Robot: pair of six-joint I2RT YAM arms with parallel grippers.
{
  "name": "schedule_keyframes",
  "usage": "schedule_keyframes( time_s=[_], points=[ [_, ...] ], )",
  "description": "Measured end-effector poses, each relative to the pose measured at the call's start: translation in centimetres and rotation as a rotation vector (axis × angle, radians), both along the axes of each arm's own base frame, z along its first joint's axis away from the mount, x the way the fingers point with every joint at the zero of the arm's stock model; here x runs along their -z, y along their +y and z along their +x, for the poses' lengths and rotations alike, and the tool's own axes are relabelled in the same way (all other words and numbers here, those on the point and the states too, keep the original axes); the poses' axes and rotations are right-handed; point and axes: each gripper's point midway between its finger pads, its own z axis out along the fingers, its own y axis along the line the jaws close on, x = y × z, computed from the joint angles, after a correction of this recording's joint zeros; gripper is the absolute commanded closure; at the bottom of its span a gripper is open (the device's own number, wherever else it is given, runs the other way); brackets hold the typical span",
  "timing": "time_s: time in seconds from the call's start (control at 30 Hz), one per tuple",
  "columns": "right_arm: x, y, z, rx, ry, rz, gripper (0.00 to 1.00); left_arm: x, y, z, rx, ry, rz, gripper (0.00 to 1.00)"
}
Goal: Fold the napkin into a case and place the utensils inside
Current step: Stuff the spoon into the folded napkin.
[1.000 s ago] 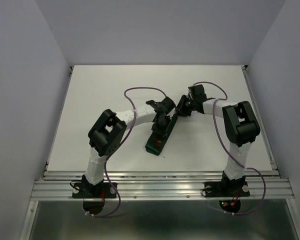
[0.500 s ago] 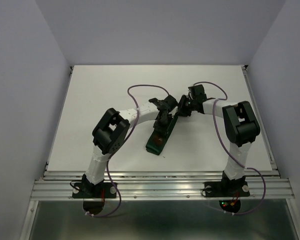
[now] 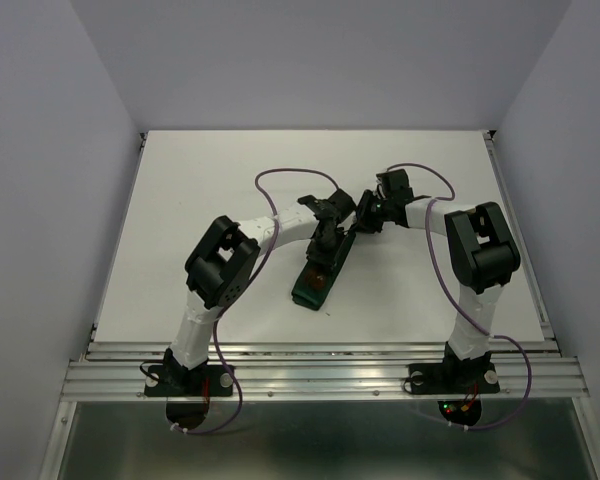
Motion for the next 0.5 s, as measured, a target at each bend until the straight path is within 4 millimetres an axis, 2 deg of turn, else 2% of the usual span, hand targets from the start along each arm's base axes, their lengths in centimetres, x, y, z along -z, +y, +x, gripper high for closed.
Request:
schedule_keyframes(
  time_s=[0.3,0.5],
  points=[
    [0.0,0.0,0.0,-0.001,0.000,0.000,0.72,-0.1,0.1,-0.1,-0.002,0.003,0.002,0.61],
    [0.0,0.3,-0.2,-0.007,0.000,0.000,0.72,-1.4,0.2,-0.3,-0.007,-0.003,-0.012,0.57]
  ],
)
